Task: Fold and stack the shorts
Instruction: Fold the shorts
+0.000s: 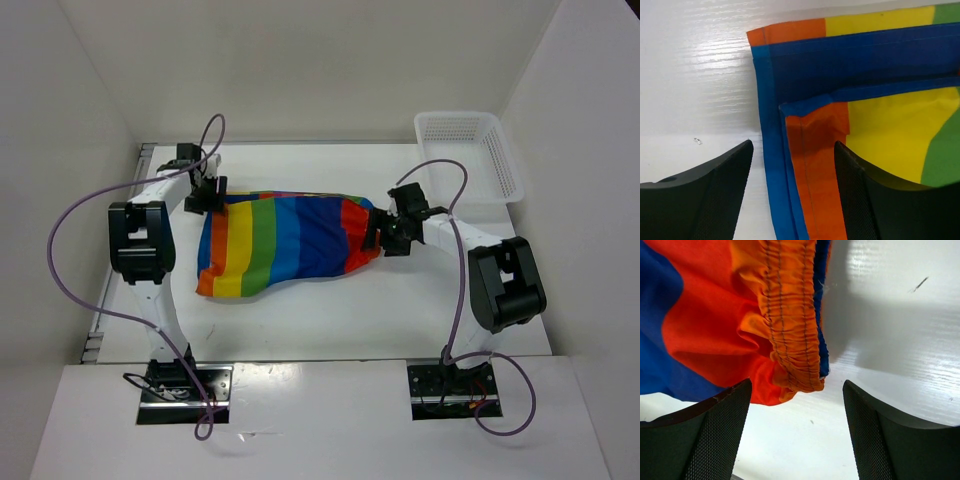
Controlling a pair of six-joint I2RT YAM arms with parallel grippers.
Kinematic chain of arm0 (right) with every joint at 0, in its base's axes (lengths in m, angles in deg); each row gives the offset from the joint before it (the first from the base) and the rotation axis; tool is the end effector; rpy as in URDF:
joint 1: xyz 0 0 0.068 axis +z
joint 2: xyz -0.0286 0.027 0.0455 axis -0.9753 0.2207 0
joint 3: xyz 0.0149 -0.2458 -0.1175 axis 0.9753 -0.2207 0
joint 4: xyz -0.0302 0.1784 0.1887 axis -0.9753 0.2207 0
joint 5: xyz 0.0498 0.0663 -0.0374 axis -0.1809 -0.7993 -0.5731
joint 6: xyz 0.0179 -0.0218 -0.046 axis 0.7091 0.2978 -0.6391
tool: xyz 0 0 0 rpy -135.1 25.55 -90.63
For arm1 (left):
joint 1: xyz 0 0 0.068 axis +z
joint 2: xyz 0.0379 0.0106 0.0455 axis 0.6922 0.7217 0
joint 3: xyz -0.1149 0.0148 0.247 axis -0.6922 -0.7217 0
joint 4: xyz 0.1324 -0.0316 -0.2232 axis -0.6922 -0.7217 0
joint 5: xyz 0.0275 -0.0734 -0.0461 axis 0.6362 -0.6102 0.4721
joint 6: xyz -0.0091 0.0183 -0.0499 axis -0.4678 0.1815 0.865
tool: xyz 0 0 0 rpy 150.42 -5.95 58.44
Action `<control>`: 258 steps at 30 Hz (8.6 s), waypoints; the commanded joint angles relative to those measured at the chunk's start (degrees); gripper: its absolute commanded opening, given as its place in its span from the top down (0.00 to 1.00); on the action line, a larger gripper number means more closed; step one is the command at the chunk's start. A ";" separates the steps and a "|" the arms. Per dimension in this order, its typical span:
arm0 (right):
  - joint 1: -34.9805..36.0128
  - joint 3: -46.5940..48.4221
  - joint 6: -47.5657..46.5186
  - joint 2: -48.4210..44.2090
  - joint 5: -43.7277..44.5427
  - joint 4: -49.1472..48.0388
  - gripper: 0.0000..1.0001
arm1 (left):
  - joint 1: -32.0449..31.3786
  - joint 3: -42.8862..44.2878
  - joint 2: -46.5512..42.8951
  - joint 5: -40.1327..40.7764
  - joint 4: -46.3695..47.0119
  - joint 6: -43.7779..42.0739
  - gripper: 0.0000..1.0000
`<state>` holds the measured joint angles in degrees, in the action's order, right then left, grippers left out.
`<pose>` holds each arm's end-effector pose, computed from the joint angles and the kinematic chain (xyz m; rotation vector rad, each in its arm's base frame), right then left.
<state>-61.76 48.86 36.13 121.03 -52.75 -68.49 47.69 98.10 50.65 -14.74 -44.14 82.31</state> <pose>0.3143 0.0960 0.1824 0.0612 2.6505 0.5468 0.4521 0.0284 0.1843 -0.0689 2.5891 -0.0582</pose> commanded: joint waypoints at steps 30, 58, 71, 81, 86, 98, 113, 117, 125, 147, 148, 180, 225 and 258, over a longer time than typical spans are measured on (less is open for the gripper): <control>-0.28 -1.91 2.02 0.05 -3.14 -2.67 0.20 | -0.63 5.35 3.51 -5.16 5.78 -0.19 1.00; -0.28 -2.33 7.09 0.23 -6.56 -6.70 0.19 | -0.10 21.87 12.90 -1.66 7.02 -0.19 0.88; -0.28 2.48 14.59 10.85 -10.52 -8.38 0.23 | -0.10 20.20 12.29 -1.13 8.07 -0.19 0.82; -1.34 4.16 15.11 13.95 -8.32 -7.24 0.79 | -0.10 18.36 10.01 4.58 8.60 -0.19 0.82; -1.34 6.26 14.32 13.41 -7.71 -5.14 0.92 | -0.10 19.59 5.71 6.52 5.70 -0.19 0.67; -5.55 17.94 1.15 9.19 0.80 13.31 1.00 | -1.85 12.56 2.36 -7.79 -3.62 -0.19 0.26; -6.60 17.96 2.28 10.77 -1.03 11.92 1.00 | -25.32 2.47 1.39 -25.84 -19.70 -0.19 0.31; -7.13 18.48 1.76 10.77 0.28 12.45 1.00 | -25.85 -5.10 1.39 -23.55 -18.30 -0.19 0.31; -7.66 18.48 1.75 9.11 1.43 12.45 1.00 | -27.18 -6.44 0.78 -20.19 -14.94 -0.19 0.31; -2.84 38.77 -6.77 9.36 26.29 35.47 1.00 | -10.74 -8.18 1.83 -1.14 -3.36 -0.19 0.22; -1.87 40.35 -7.38 9.37 27.87 36.43 1.00 | -10.74 -7.40 2.44 -1.13 -3.36 -0.19 0.22; 26.61 83.53 -12.39 40.30 -9.73 25.55 1.00 | -0.81 0.34 -6.79 -12.38 -12.14 -0.19 0.20; 31.62 58.83 -24.01 33.26 -9.20 22.74 1.00 | -10.65 -7.74 3.06 -29.08 -1.51 -0.19 0.71; 30.13 17.53 -6.60 3.57 13.82 -0.20 0.30 | -9.41 3.78 -9.25 -19.23 -14.16 -0.19 0.11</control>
<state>-31.47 70.17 26.97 123.17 -44.44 -69.34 40.23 103.78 40.11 -30.82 -53.52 83.40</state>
